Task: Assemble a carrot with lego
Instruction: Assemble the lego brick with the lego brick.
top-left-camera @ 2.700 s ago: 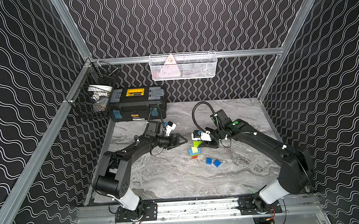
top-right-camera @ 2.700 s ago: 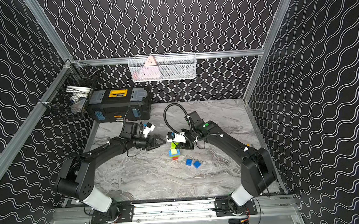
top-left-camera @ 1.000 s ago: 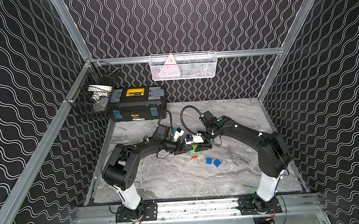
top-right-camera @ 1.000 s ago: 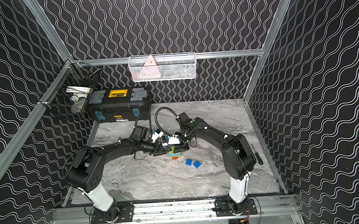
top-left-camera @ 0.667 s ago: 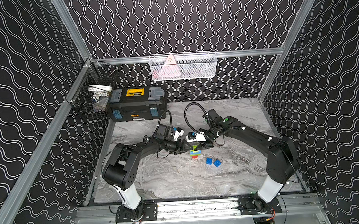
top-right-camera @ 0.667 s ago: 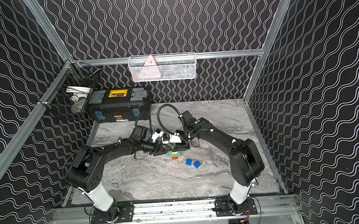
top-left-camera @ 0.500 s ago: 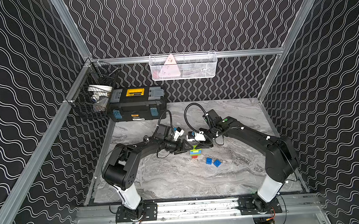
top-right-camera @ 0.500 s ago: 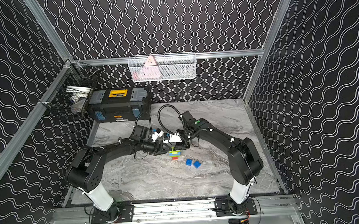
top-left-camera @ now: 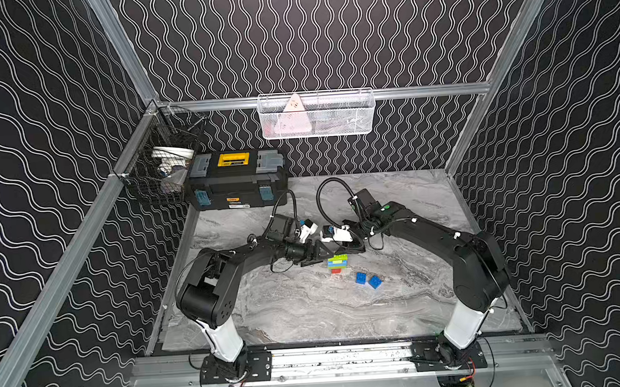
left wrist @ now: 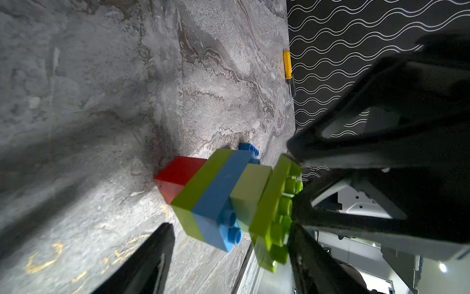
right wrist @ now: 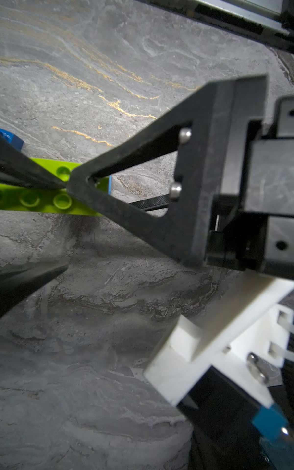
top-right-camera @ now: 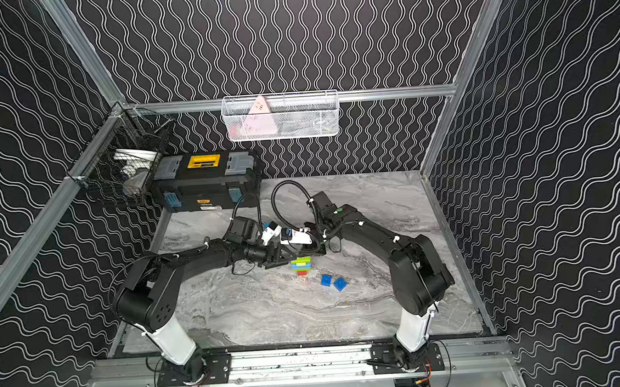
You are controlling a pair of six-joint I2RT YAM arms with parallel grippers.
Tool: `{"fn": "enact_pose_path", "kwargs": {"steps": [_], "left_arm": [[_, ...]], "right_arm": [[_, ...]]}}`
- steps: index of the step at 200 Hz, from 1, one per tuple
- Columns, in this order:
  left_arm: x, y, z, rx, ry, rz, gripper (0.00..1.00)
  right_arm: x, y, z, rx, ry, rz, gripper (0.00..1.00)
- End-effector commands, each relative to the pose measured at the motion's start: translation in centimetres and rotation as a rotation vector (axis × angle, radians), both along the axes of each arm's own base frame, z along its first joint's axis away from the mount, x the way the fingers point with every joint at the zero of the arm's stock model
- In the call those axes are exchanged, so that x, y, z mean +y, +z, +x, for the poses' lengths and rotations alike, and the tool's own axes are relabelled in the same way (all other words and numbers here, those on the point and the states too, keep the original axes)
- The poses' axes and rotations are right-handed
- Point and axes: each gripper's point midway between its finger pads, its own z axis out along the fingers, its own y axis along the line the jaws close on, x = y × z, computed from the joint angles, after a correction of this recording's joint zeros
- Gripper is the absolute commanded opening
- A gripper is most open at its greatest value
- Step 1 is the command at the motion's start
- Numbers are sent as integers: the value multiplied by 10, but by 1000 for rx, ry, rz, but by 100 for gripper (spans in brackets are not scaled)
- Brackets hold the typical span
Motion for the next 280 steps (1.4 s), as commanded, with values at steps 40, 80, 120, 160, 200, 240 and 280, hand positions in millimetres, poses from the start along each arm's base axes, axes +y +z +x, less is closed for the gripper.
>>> {"fn": "enact_pose_path", "kwargs": {"steps": [40, 80, 120, 160, 200, 240, 280], "left_arm": [[-1, -1, 1, -17, -8, -3, 73], [2, -11, -4, 3, -13, 21, 70], [1, -6, -3, -1, -11, 11, 72], [-5, 14, 2, -24, -10, -23, 76], [-9, 34, 4, -76, -24, -37, 80], [-8, 31, 1, -88, -26, -27, 80], [-1, 32, 0, -161, -24, 3, 79]], "right_arm": [[-19, -27, -7, 24, 8, -125, 46], [-31, -47, -16, 55, 19, -197, 46], [-32, -51, -19, 60, 8, -192, 46], [-11, -12, -9, 8, 12, -45, 46], [-4, 7, -4, -23, 19, 2, 47], [5, 67, -8, -84, 7, 206, 49], [-59, 60, -39, -75, -159, 214, 45]]}}
